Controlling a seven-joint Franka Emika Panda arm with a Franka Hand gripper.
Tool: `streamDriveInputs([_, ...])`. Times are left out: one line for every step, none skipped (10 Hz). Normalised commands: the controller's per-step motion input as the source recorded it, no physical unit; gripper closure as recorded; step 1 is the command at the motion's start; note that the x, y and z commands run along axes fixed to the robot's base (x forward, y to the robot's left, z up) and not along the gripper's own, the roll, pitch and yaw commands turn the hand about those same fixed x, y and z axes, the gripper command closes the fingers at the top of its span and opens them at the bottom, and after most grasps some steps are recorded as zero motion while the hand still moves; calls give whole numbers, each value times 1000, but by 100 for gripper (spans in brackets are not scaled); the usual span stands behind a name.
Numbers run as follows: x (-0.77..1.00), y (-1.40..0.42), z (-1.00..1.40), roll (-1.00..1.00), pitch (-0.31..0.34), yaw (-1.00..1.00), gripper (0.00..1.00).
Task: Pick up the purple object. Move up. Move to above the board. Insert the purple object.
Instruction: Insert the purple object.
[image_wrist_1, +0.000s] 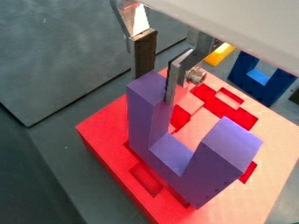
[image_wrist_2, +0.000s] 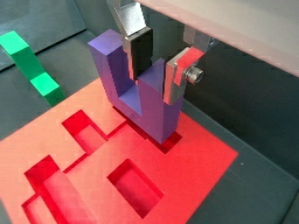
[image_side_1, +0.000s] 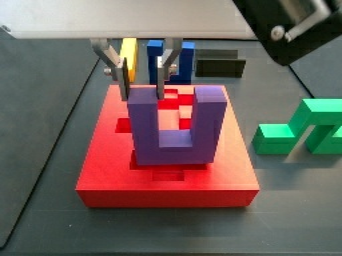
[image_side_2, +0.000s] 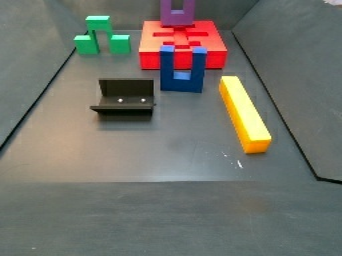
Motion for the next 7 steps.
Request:
streamDriveInputs([0, 0, -43, 0, -7, 0, 100])
streamDriveInputs([0, 0, -129, 9, -40, 0, 100])
streamDriveInputs([-11, 0, -189, 47, -61, 0, 100])
streamDriveInputs([-6, 0, -211, 44, -77, 0, 100])
streamDriveInputs([-11, 0, -303, 66, -109, 0, 100])
streamDriveInputs([-23, -23, -334, 67, -147, 0, 100])
streamDriveInputs([-120, -57, -329, 116, -143, -117, 100])
